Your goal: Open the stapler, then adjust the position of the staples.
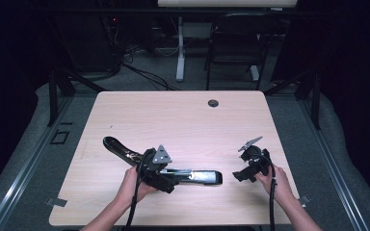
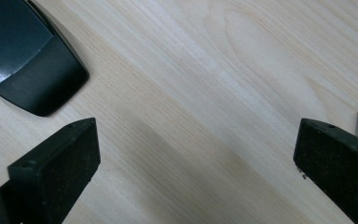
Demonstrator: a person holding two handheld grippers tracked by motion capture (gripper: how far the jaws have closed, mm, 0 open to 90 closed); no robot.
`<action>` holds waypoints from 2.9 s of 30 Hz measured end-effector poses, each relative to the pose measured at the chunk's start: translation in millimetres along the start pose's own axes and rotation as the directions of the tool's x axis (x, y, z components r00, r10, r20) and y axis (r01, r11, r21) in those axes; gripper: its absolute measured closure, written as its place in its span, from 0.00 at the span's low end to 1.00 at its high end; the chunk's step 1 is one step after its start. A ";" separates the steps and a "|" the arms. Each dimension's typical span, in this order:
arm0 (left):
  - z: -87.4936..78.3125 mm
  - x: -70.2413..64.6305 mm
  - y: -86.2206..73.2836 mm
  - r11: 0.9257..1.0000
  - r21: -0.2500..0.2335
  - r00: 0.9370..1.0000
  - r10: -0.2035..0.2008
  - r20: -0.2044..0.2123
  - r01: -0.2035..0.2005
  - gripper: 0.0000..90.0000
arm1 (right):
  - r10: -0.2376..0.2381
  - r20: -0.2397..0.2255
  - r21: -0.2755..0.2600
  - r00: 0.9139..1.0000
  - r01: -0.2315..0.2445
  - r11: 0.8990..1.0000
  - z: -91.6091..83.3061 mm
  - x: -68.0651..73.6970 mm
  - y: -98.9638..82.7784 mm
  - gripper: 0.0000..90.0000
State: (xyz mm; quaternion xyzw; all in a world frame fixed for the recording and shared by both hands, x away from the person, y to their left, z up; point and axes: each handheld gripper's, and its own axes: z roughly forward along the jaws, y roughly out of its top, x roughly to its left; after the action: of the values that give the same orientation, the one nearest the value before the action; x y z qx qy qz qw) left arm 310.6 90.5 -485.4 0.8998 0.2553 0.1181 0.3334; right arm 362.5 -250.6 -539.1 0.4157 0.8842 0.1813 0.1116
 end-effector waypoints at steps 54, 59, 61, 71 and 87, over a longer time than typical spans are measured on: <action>11.0 17.1 -7.2 0.999 0.040 0.998 -0.032 0.055 0.030 0.00 | 0.158 0.044 0.039 0.986 -0.160 0.986 -8.1 -94.8 35.5 0.65; 11.2 17.3 -7.1 0.999 0.044 0.998 -0.030 0.056 0.027 0.00 | 0.161 0.051 0.047 0.986 -0.163 0.986 0.3 -98.9 33.1 0.68; 11.8 17.7 -7.3 0.998 0.045 0.998 -0.033 0.061 0.031 0.00 | 0.163 0.054 0.042 0.985 -0.165 0.985 0.4 -100.6 31.6 0.68; 13.8 17.9 -7.4 0.998 0.050 0.998 -0.033 0.061 0.029 0.00 | 0.152 0.076 0.088 0.985 -0.158 0.983 3.2 -108.1 25.7 0.69; 15.9 13.3 -8.7 0.998 0.058 0.998 -0.017 0.069 0.013 0.00 | 0.143 0.083 0.106 0.986 -0.151 0.983 11.4 -104.4 25.5 0.70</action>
State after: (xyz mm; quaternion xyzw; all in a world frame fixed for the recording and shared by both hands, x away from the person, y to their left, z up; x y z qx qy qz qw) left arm 324.6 94.7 -502.6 0.9107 0.2536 0.0771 0.3167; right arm 450.0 -314.0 -534.1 0.4919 0.8551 0.1234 0.1077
